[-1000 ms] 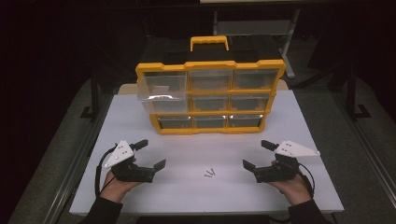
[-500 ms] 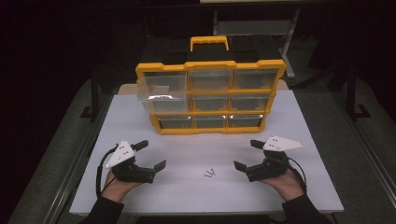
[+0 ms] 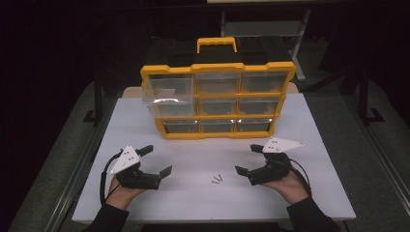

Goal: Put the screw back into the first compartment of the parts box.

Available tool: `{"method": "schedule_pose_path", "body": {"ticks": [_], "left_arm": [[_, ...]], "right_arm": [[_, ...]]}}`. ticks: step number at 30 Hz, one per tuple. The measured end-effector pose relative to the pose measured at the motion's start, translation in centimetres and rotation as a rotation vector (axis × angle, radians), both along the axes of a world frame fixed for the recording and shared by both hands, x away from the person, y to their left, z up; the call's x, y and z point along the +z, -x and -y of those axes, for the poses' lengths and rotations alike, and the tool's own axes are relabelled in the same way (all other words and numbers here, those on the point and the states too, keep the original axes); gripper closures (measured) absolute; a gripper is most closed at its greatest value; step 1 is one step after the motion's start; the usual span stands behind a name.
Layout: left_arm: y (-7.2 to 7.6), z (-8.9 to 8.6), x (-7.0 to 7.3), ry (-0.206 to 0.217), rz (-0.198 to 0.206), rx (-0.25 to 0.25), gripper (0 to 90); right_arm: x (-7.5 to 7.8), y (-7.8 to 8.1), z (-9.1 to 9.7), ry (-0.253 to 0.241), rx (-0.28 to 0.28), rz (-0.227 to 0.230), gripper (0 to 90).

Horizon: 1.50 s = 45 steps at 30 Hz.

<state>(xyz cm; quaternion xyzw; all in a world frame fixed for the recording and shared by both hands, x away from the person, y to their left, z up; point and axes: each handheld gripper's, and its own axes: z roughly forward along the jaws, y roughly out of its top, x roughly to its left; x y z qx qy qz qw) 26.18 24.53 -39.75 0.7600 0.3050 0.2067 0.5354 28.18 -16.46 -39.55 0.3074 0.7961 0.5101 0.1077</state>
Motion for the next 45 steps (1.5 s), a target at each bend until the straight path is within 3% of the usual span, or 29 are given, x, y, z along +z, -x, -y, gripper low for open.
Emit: {"method": "schedule_pose_path", "body": {"ticks": [10,28,37,45], "left_arm": [[0.1,0.3,0.0,0.002,-0.002,-0.012,2.3],[0.1,0.2,0.2,0.003,-0.025,-0.011,2.3],[0.1,0.2,0.1,0.0,-0.024,-0.012,2.3],[0.2,0.1,0.2,0.004,-0.025,-0.01,2.3]], "right_arm": [[0.0,-0.7,-1.1,0.026,0.039,-0.019,13.2],[0.1,-2.0,-3.6,0.128,0.109,-0.118,17.1],[0.1,-2.6,-4.4,0.153,0.128,-0.155,18.6],[-0.1,-3.0,-5.5,0.197,0.127,-0.175,25.4]]}}
